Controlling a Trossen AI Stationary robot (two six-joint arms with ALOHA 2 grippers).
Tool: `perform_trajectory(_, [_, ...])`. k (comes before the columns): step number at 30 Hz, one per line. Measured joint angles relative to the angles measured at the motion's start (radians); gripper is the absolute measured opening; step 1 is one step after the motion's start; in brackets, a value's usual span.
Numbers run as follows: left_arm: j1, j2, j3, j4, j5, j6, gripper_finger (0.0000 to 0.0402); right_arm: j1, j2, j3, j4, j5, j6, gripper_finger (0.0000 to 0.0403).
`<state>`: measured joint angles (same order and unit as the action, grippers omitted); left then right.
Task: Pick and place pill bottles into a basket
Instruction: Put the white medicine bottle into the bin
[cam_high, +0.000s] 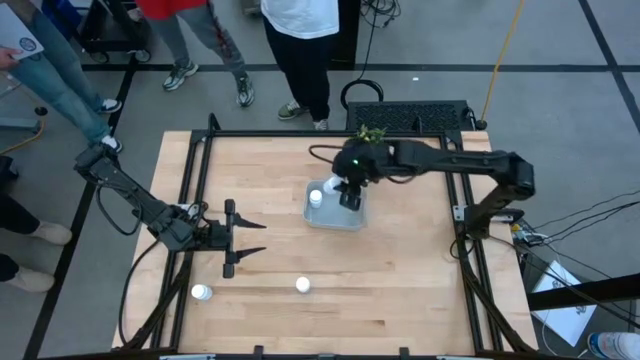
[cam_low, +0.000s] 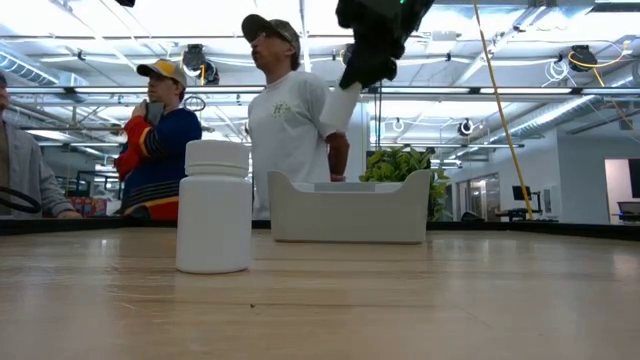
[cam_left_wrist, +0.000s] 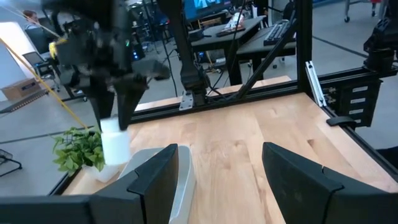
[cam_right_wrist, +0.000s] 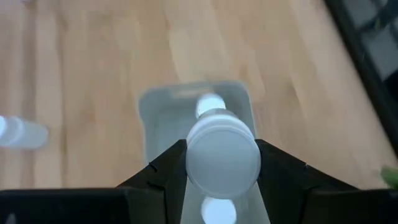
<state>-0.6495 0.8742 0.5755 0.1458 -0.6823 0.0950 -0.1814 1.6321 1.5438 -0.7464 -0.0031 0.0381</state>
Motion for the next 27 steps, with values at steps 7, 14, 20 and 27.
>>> perform_trajectory(7, [0.000,0.000,0.000,0.000,0.000,0.001,0.0239,-0.035,0.143,0.117,-0.117,-0.080,-0.003,0.0151])
perform_trajectory(14, [0.000,0.000,0.000,-0.003,0.000,-0.003,0.0239,-0.045,0.245,0.177,-0.194,-0.103,-0.007,0.0151])
perform_trajectory(20, [0.000,0.000,0.000,-0.011,0.000,-0.005,0.0239,-0.059,0.294,0.178,-0.212,-0.079,-0.013,0.0151])
perform_trajectory(27, [0.000,0.000,0.000,-0.014,0.000,-0.011,0.0239,-0.088,0.339,0.178,-0.179,-0.081,-0.032,0.0151])
